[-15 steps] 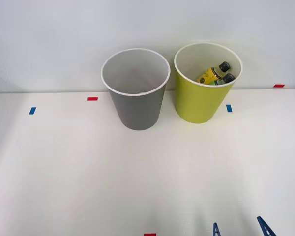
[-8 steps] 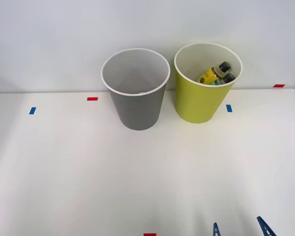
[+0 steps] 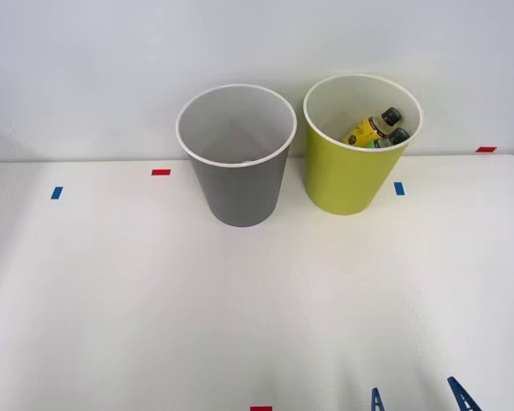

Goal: Put cans in the gray bin, plastic bottles in the light green bin

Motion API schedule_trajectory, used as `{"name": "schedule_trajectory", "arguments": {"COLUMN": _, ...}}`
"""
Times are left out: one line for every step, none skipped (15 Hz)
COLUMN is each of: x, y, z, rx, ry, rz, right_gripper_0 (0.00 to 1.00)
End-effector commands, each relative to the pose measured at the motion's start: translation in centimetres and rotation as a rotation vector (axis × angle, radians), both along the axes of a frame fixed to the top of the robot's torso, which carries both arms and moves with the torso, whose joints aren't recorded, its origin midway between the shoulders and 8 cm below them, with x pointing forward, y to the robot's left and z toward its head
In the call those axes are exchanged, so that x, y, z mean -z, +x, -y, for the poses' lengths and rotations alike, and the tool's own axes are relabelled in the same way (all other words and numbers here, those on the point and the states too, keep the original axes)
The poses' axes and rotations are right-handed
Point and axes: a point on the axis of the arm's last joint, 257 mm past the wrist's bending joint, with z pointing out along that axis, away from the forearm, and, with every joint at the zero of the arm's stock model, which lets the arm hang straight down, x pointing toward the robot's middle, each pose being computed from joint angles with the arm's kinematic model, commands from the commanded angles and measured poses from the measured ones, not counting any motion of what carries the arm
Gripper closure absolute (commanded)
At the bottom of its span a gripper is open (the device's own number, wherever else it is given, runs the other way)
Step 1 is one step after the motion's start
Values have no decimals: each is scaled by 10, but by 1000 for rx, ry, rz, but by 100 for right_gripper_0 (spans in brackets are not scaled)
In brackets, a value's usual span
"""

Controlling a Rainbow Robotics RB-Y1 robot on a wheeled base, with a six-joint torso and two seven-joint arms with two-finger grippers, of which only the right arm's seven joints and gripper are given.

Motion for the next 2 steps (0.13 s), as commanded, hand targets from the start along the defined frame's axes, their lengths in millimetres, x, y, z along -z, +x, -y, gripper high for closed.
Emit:
{"name": "schedule_trajectory", "arguments": {"x": 0, "y": 0, "z": 0, "rx": 0, "ry": 0, "rz": 0, "right_gripper_0": 0}}
{"name": "schedule_trajectory", "arguments": {"x": 0, "y": 0, "z": 0, "rx": 0, "ry": 0, "rz": 0, "right_gripper_0": 0}}
